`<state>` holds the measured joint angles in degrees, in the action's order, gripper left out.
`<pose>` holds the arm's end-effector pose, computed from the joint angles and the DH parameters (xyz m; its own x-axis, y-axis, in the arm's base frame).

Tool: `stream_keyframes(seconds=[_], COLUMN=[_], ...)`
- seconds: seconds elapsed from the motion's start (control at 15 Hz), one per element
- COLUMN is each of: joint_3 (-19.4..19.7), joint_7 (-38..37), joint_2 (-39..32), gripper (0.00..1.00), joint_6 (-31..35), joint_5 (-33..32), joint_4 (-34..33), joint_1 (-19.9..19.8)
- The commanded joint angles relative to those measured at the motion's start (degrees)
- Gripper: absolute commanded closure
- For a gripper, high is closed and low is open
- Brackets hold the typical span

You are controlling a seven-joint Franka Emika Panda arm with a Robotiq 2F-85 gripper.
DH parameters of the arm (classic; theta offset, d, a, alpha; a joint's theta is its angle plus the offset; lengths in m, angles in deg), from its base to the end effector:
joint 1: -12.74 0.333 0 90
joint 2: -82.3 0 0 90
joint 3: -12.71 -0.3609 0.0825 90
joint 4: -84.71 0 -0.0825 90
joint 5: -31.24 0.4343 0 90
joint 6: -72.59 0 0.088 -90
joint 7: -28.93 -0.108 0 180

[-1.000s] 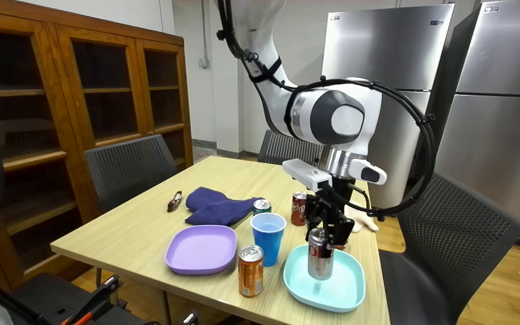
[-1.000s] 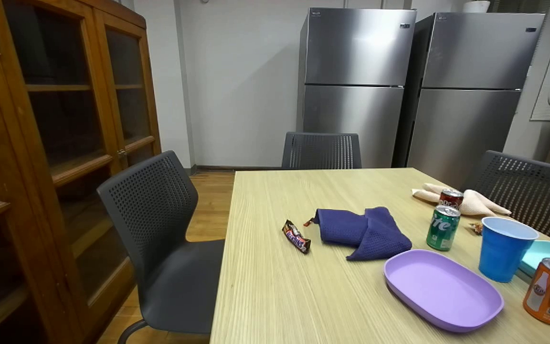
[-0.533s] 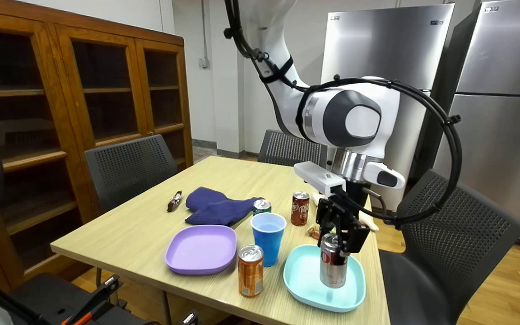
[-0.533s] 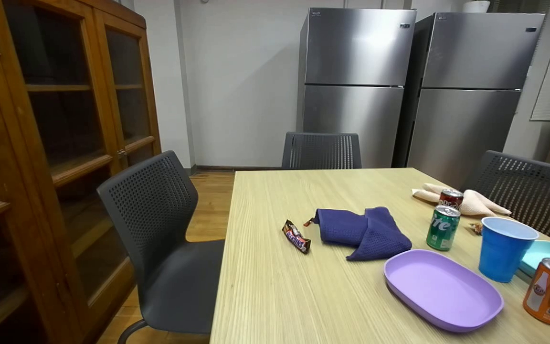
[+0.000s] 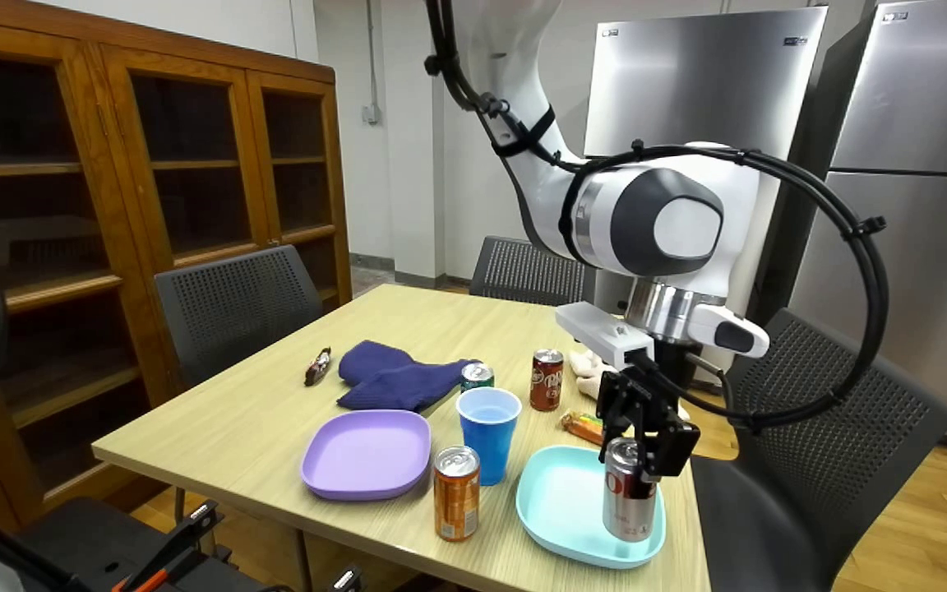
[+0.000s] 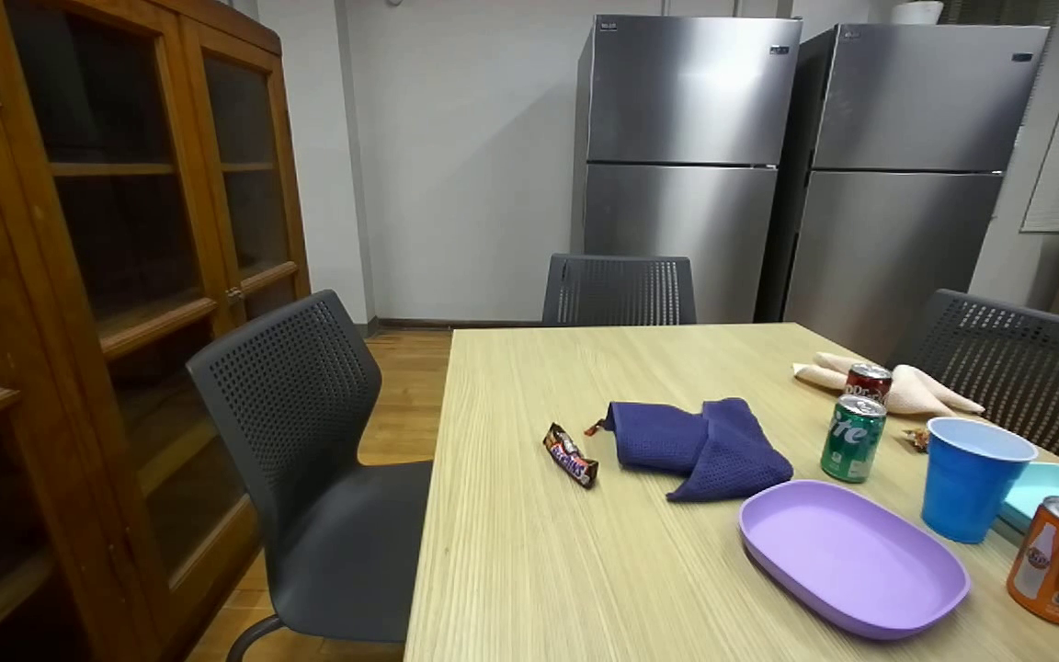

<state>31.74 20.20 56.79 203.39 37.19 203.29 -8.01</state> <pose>0.4752 -0.3910 0.2086 0.5974 -0.7802 -0.1854 -0.7770 -0.6203 0.1071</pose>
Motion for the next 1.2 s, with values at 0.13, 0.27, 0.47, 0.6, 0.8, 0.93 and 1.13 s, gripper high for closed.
stream_keyframes(seconds=[0.13, 0.27, 0.47, 0.6, 0.8, 0.93, 1.13], joint_3=[-0.5, -0.7, -1.0, -1.3, -1.9, -2.2, -2.5], joint_7=[0.6, 0.8, 0.8, 0.8, 0.8, 0.9, 0.8], joint_2=[-1.7, -2.3, -3.1, -3.7, -4.5, -4.8, -5.3], gripper=[0.62, 0.62, 0.62, 0.62, 0.62, 0.62, 0.62], joint_6=[-0.1, -0.1, 0.1, 0.1, 0.3, 0.6, 1.0], joint_5=[0.8, 0.8, 1.0, 1.1, 1.4, 1.4, 1.5], joint_4=[-2.3, -2.8, -3.5, -4.0, -4.3, -4.2, -4.2], joint_1=[-1.0, -1.0, -1.0, -0.9, -0.8, -0.8, -0.7])
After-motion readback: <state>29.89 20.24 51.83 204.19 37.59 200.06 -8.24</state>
